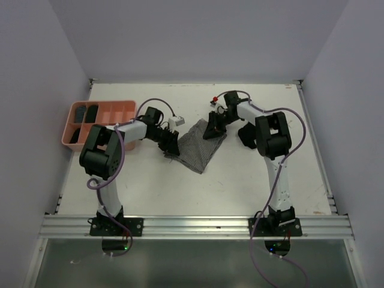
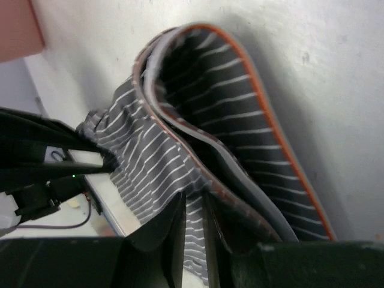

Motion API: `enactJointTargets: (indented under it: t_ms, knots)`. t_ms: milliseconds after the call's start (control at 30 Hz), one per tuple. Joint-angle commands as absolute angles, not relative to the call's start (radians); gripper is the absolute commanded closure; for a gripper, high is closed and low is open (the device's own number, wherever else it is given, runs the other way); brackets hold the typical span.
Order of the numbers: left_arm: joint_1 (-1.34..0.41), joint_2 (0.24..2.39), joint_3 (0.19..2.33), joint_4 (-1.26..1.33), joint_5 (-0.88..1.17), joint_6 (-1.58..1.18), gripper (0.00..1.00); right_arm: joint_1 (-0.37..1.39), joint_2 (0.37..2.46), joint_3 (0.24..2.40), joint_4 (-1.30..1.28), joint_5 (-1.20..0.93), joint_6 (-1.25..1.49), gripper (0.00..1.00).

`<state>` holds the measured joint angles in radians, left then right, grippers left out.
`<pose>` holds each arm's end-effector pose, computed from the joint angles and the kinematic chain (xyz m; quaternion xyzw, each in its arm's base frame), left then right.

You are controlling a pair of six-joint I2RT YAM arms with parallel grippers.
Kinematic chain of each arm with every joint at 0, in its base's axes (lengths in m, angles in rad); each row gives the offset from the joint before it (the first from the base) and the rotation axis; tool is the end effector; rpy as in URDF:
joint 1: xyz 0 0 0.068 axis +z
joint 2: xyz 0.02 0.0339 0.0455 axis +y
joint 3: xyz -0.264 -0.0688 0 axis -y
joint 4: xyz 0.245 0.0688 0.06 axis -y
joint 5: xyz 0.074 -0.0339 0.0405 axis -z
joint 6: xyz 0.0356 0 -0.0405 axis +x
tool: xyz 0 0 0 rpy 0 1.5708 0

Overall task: Roll the underwear
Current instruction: Fold the underwear

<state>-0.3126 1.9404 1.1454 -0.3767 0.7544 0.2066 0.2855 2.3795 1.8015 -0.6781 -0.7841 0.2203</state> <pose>0.3432 -0.1366 0.1347 0.3045 0.8620 -0.3703 0.1649 0.4532 0.1592 0.1178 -0.0896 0.9103 0.4016 0.0458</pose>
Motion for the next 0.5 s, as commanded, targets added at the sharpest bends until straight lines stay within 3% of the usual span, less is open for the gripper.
enactJointTargets:
  t_ms: [0, 333, 467]
  knots:
    - [-0.293, 1.989, 1.184, -0.509, 0.585, 0.424, 0.73, 0.236, 2.353, 1.708, -0.635, -0.729, 0.205, 0.78]
    - [-0.189, 2.118, 1.367, -0.670, 0.500, 0.635, 0.74, 0.233, 2.126, 1.224, -0.439, -0.850, 0.339, 0.76]
    - [-0.176, 2.119, 1.434, -0.768, 0.607, 0.745, 0.61, 0.258, 2.047, 1.175, -0.416, -0.939, 0.379, 0.71]
